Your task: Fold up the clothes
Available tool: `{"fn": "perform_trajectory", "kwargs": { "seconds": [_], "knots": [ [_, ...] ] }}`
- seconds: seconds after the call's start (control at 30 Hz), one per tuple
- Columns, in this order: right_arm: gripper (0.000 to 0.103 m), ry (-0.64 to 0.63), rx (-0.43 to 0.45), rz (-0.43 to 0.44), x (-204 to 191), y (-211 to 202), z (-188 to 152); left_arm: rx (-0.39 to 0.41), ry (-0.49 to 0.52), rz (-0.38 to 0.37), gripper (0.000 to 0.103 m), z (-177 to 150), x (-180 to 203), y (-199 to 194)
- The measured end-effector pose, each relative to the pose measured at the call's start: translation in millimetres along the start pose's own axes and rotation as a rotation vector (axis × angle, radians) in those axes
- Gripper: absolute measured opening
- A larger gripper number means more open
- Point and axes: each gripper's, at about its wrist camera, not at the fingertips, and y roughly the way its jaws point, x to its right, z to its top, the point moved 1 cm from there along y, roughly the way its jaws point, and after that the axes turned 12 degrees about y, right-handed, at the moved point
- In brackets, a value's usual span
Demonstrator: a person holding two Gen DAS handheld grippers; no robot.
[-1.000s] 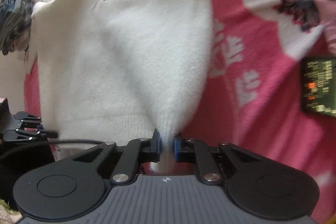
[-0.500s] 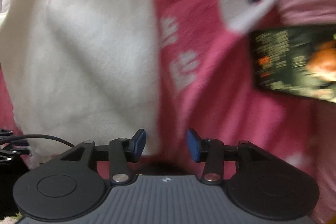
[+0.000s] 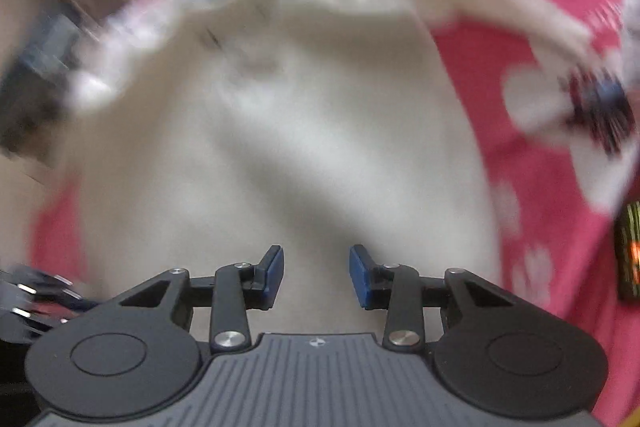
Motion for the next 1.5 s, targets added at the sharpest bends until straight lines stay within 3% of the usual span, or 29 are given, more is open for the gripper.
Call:
{"fn": "perform_trajectory", "kwargs": {
  "seconds": [0.13, 0.3, 0.37, 0.43, 0.53, 0.67, 0.73, 0.8, 0.97, 1.1, 1.2, 1.3, 1.4, 1.5],
  "knots": [
    [0.039, -0.061, 0.022, -0.059, -13.4, -3.3, -15.1, 0.003, -0.014, 0.007, 0.021, 6.4, -7.4, -16.2],
    [0.039, -0.123, 0.232, -0.044, -41.6, -18.5, 6.7, 0.105, -0.001, 0.082, 0.022, 33.1, -20.1, -35.8],
    [0.038, -0.151, 0.272, -0.052, -57.5, -5.7, 19.5, 0.138, 0.005, 0.120, 0.023, 50.5, -23.6, -29.3],
    [0.031, -0.169, 0.284, -0.066, -62.4, 9.5, 26.1, 0.157, 0.017, 0.168, 0.024, 64.2, -24.0, -16.8],
    [0.031, -0.197, 0.301, -0.088, -69.6, 32.4, 35.8, 0.139, 0.013, 0.243, 0.024, 70.7, -29.7, 4.6],
    [0.030, -0.163, 0.297, -0.133, -57.4, 65.9, 45.8, 0.123, 0.014, 0.257, 0.025, 65.2, -39.2, 9.6],
    [0.029, -0.043, 0.293, -0.062, -38.9, 61.4, 50.4, 0.107, 0.027, 0.253, 0.025, 66.5, -38.5, 3.8],
    [0.030, 0.007, 0.299, -0.044, -33.8, 51.0, 51.6, 0.100, 0.038, 0.235, 0.025, 71.0, -38.9, -3.9],
    [0.031, 0.019, 0.349, 0.051, -34.5, 31.9, 60.7, 0.132, 0.111, 0.198, 0.026, 101.2, -42.1, -17.1],
    [0.031, 0.060, 0.446, 0.139, -34.4, 9.2, 86.1, 0.146, 0.130, 0.197, 0.026, 135.0, -49.4, 0.6],
    [0.032, -0.071, 0.451, 0.109, -45.1, 3.5, 116.1, 0.205, 0.116, 0.206, 0.026, 156.8, -58.4, 17.1],
    [0.033, -0.396, 0.399, 0.023, -71.5, 10.1, 141.7, 0.267, 0.078, 0.207, 0.026, 172.0, -71.8, 29.0],
    [0.033, -0.597, 0.347, -0.066, -86.0, 21.9, 174.7, 0.291, 0.030, 0.213, 0.026, 182.6, -84.0, 37.6],
    [0.033, -0.675, 0.283, -0.103, -90.5, 38.5, 210.2, 0.289, 0.020, 0.244, 0.026, 187.2, -90.5, 45.7]
  ]
}}
